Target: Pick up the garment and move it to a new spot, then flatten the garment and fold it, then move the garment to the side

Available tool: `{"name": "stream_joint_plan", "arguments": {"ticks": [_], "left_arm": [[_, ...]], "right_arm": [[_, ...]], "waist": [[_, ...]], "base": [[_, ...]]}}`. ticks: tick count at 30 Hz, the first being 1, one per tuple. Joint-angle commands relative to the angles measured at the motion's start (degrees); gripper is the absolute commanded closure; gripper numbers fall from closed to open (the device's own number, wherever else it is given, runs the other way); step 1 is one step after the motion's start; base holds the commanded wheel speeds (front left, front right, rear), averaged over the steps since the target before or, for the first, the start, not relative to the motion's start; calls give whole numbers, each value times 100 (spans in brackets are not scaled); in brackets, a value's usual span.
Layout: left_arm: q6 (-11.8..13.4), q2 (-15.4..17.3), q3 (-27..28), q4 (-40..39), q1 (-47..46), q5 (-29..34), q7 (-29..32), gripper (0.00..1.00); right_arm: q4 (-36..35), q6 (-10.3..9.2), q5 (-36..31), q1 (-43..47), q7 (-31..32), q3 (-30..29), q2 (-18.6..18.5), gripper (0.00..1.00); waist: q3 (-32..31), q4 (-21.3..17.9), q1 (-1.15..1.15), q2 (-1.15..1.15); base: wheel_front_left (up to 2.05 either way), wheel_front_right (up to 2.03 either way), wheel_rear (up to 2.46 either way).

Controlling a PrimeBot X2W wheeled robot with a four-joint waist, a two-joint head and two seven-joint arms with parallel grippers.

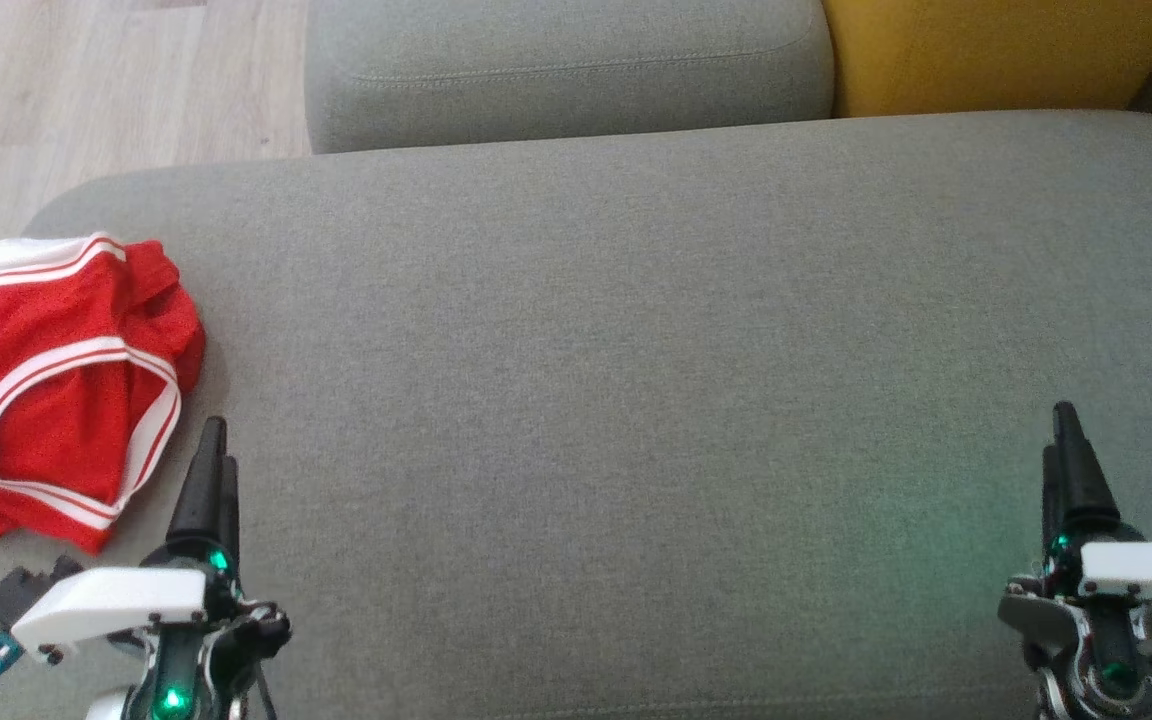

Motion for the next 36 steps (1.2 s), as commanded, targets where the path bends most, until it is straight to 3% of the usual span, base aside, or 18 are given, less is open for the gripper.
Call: {"name": "stream_joint_plan", "arguments": {"ticks": [1, 18, 36], "left_arm": [[-30, 103, -8, -239, -317, 121, -50, 0], [-10, 169, -221, -767, -370, 1963, -336, 0], [219, 469, -630, -923, -213, 3553, -638, 0]], "right_arm": [[-232, -1, -125, -314, -51, 33, -128, 0], [-676, -1, -1897, -383, -345, 312, -286, 0], [-694, -2, -3458, -319, -591, 669, -357, 0]], "waist": [[-1, 1, 0, 0], [-25, 1, 0, 0], [-96, 25, 0, 0]], "base": [[0, 0, 0], [0, 0, 0], [0, 0, 0]]}}
